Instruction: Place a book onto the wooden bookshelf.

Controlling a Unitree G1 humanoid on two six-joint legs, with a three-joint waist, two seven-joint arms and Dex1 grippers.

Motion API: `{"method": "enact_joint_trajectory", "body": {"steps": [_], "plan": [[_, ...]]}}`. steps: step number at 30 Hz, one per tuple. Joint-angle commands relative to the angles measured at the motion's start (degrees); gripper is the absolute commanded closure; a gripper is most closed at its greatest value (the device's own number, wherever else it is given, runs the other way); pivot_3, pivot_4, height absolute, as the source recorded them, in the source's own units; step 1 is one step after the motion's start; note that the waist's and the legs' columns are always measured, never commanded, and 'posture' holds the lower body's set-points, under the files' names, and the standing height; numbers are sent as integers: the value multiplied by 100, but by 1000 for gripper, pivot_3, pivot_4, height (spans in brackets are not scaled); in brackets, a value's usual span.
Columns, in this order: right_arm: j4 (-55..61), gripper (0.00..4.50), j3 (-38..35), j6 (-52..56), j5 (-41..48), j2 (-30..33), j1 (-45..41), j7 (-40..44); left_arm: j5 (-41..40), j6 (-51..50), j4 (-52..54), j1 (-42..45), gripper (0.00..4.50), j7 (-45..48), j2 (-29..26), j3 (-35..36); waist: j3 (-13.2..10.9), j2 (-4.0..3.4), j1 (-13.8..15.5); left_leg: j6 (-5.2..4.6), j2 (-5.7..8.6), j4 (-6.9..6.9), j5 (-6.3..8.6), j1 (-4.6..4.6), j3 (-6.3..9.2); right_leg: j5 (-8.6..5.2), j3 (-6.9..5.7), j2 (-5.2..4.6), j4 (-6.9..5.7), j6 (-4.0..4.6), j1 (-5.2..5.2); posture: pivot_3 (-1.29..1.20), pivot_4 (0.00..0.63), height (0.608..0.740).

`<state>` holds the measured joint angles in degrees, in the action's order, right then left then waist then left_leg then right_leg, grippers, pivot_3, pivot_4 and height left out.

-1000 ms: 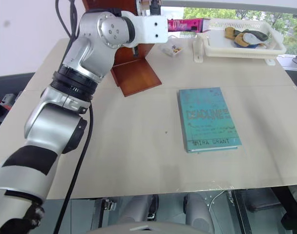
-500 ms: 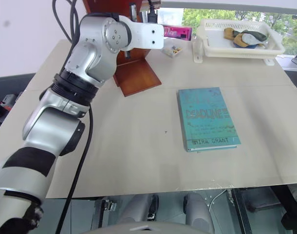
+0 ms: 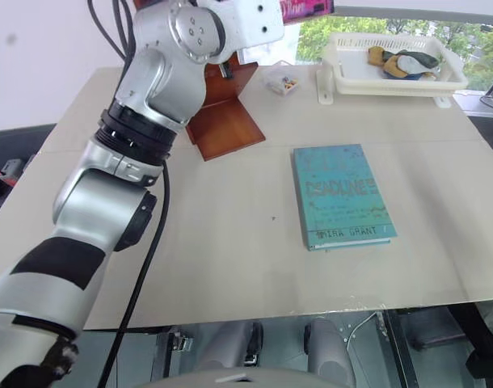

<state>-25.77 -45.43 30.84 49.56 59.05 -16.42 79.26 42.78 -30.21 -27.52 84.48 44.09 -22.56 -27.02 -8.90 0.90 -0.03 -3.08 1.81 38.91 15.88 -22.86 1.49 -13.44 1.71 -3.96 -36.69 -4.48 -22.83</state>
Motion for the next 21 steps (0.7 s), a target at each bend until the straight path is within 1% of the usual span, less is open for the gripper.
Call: {"method": "enact_joint_trajectory", "body": {"steps": [1,7,11,14,21], "plan": [[178,0,-119,-114,23,49,-43,-37,466,-188,231,166,4453,-3,-172,-191,0,0,-19,0,0,0,0,0,0,0,0,0,-1,0,0,0,150,740],[183,0,-42,-176,-5,7,-122,-92,643,-479,361,214,4453,287,-306,-262,-1,0,-42,0,0,2,0,-4,0,0,0,-1,2,0,0,0,150,740],[151,0,23,-244,-6,-30,-213,-122,809,-651,539,113,4453,642,-401,-382,-1,0,-60,0,0,2,0,-4,0,0,0,-1,3,0,-1,0,150,740],[120,0,77,-287,-22,-50,-280,-128,987,-1057,680,29,4453,887,-325,-478,-1,-1,-63,-1,0,2,0,-2,0,0,0,-1,0,0,0,0,150,740],[71,0,161,-359,-42,-87,-389,-114,1250,-1492,800,-26,4453,1202,-245,-625,-1,-1,-59,-1,0,4,1,-4,1,0,-1,-1,0,0,-1,0,150,740]]}}
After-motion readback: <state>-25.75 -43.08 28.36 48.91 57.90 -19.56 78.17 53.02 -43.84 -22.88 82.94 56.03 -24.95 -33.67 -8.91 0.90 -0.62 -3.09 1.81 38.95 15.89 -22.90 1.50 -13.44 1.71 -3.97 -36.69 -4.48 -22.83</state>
